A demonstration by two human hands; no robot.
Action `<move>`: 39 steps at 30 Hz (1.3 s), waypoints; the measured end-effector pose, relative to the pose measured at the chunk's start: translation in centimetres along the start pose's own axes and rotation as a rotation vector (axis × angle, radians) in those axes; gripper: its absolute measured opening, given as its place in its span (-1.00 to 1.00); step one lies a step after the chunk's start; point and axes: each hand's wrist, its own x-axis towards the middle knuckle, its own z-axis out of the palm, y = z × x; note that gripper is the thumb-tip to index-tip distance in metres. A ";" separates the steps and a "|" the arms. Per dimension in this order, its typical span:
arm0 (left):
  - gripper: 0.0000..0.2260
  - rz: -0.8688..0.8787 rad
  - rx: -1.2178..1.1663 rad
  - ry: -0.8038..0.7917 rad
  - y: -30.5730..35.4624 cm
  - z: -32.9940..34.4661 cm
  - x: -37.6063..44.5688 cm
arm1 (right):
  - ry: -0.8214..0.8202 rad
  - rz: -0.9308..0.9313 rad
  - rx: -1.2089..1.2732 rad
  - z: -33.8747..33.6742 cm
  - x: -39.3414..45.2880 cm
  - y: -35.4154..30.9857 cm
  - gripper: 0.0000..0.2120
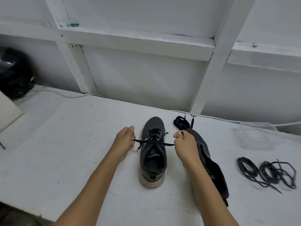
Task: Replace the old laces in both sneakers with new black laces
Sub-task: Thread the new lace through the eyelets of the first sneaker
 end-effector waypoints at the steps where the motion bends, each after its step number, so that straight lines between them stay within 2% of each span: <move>1: -0.74 -0.015 0.002 -0.005 -0.1 -0.1 0.0 | -0.011 0.000 0.003 0.0 0.1 -0.1 -0.75; 5: -0.72 -0.071 0.078 0.034 0.1 -0.7 -0.2 | -0.056 -0.006 0.077 0.0 0.5 -0.3 -0.84; 6: -0.71 -0.087 0.130 0.054 0.0 -0.8 -0.3 | -0.059 -0.007 0.106 0.0 0.4 -0.3 -0.79; 8: -0.65 -0.079 0.318 0.110 -0.2 -1.1 -1.2 | -0.043 -0.001 0.087 0.2 0.3 0.2 -0.45; 10: -0.58 0.024 0.529 0.148 -1.0 -1.0 -2.4 | -0.030 0.015 -0.004 0.4 -0.4 0.7 -0.33; 12: -0.69 0.118 0.556 0.123 -1.4 -0.5 -3.9 | -0.051 0.035 -0.008 1.0 -1.3 1.5 -0.43; 14: -0.82 0.116 0.513 0.041 -1.4 0.3 -5.3 | -0.080 0.052 0.037 1.4 -2.7 2.2 -0.56; 17: -0.86 0.128 0.499 -0.055 -1.2 1.0 -6.2 | -0.085 0.013 0.053 1.8 -3.9 3.4 -0.82; 21: -0.83 0.196 0.466 -0.063 -1.4 1.4 -6.4 | -0.092 0.006 0.185 2.1 -4.6 3.2 -0.82; 26: -0.88 0.275 0.443 0.024 -1.3 1.1 -6.3 | -0.108 -0.022 0.224 3.3 -4.7 2.8 -0.90; 30: -0.88 0.299 0.467 0.041 -0.6 -0.7 -5.8 | -0.126 -0.063 0.215 4.9 -5.0 1.8 -0.86; 34: -0.88 0.267 0.447 0.069 -0.2 -2.8 -5.5 | -0.164 -0.088 0.214 6.6 -5.6 0.8 -0.80; 39: -0.88 0.185 0.447 0.037 -0.2 -3.6 -5.6 | -0.173 -0.087 0.170 7.0 -5.8 0.7 -0.82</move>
